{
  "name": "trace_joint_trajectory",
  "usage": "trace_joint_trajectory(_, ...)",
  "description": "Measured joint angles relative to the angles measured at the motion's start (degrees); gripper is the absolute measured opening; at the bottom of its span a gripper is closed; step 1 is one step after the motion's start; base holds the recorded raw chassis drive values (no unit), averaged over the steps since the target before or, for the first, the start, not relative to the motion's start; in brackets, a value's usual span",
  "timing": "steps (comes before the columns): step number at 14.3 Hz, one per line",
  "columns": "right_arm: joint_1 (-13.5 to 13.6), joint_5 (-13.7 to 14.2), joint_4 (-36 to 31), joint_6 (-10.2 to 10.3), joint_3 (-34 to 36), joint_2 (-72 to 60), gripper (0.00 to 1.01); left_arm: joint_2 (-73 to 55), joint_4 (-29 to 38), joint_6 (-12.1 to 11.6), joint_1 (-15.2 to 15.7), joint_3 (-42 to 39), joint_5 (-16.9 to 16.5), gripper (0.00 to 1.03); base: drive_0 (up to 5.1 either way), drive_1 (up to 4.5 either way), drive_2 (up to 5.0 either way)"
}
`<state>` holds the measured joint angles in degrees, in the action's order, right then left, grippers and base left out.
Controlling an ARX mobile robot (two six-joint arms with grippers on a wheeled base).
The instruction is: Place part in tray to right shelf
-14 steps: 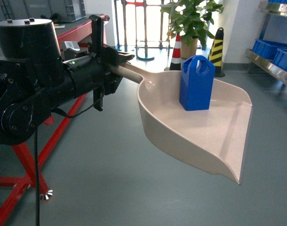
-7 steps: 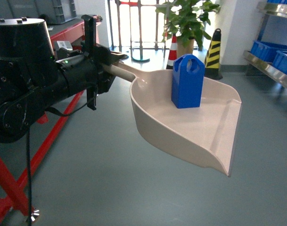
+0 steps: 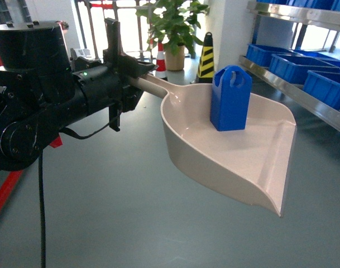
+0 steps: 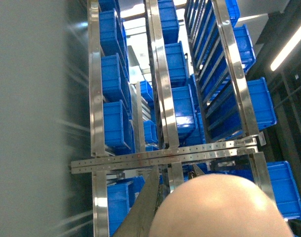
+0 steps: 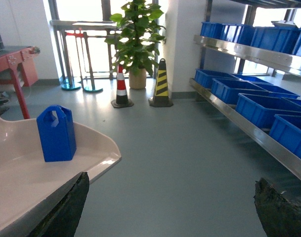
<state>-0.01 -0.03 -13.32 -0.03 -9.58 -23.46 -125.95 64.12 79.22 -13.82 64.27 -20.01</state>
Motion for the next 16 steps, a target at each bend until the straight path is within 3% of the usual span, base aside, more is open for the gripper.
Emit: trace_joint_trajectory(16, 0.0, 0.0, 0.02, 0.0, 0.0, 0.0, 0.98, 0.0, 0.0, 0.0, -0.13, 0.0, -0.09, 0.12, -1.6, -1.59, -1.6)
